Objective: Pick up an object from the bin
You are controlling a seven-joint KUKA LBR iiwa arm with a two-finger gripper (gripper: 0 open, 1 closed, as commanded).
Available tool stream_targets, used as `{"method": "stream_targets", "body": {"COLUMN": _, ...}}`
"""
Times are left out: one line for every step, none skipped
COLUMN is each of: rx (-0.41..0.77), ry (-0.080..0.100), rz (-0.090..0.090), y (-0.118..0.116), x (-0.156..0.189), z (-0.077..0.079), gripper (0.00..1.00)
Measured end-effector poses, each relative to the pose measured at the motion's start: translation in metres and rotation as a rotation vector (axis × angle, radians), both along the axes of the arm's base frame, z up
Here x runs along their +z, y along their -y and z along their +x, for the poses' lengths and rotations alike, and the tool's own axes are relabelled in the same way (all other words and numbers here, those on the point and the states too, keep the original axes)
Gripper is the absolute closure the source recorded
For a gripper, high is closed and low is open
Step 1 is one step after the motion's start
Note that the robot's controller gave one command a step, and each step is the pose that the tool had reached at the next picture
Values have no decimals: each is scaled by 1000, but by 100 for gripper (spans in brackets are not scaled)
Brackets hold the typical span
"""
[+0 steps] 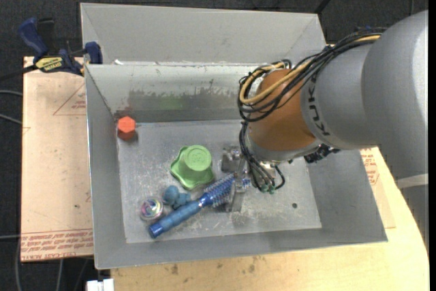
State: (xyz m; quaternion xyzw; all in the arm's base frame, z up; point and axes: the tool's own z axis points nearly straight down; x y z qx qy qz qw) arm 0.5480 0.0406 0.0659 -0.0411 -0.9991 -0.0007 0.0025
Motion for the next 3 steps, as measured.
{"method": "stream_targets", "body": {"rx": 0, "ry": 5, "rz": -1, "y": 1, "x": 3, "z": 1, "gripper": 100}}
{"method": "stream_targets", "body": {"rx": -73, "ry": 13, "rz": -1, "y": 21, "x": 123, "z": -10, "gripper": 100}}
{"method": "stream_targets", "body": {"rx": 547, "ry": 13, "rz": -2, "y": 46, "x": 222, "z": -24, "gripper": 100}}
